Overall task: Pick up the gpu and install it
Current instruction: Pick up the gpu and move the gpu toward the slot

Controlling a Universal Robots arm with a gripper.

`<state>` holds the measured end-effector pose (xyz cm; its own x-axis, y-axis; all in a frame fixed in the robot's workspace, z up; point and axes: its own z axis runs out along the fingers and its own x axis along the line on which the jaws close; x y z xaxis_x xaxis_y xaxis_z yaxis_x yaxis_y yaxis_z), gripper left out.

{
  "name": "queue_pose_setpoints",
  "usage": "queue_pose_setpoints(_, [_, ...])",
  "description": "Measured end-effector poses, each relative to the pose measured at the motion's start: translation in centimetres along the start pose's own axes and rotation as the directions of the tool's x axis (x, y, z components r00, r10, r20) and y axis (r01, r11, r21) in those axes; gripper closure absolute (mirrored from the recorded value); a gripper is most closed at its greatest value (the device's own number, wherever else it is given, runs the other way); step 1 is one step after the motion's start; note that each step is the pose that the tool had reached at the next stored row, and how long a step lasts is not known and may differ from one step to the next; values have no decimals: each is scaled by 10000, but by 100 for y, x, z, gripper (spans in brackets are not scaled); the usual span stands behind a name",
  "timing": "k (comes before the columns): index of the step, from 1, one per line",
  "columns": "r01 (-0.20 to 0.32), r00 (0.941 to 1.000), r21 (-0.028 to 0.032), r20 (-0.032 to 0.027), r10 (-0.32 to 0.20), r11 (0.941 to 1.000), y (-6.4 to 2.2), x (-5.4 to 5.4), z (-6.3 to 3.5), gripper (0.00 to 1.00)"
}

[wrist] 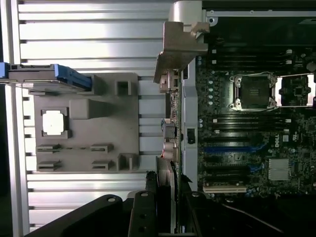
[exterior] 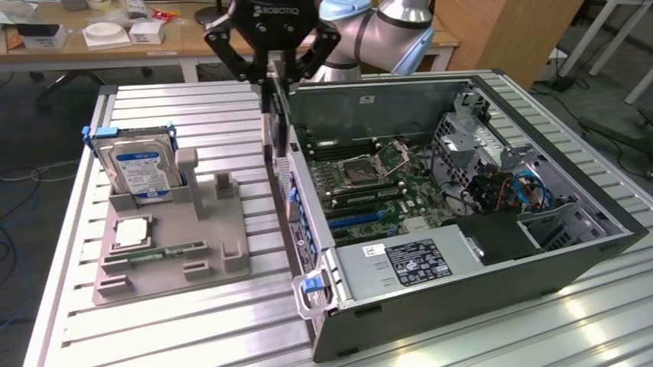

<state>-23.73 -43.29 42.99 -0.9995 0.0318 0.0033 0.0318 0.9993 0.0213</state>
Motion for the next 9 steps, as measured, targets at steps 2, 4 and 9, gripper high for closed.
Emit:
queue_pose_setpoints(2, [0, 10000, -1, 1, 0, 10000, 3, -90, 1, 73])
queue_pose_setpoints(4, [7, 10000, -1, 0, -7, 10000, 6, -180, 2, 73])
queue_pose_setpoints(9, [127, 9999, -1, -2, -127, 9999, 11, -351, 4, 73])
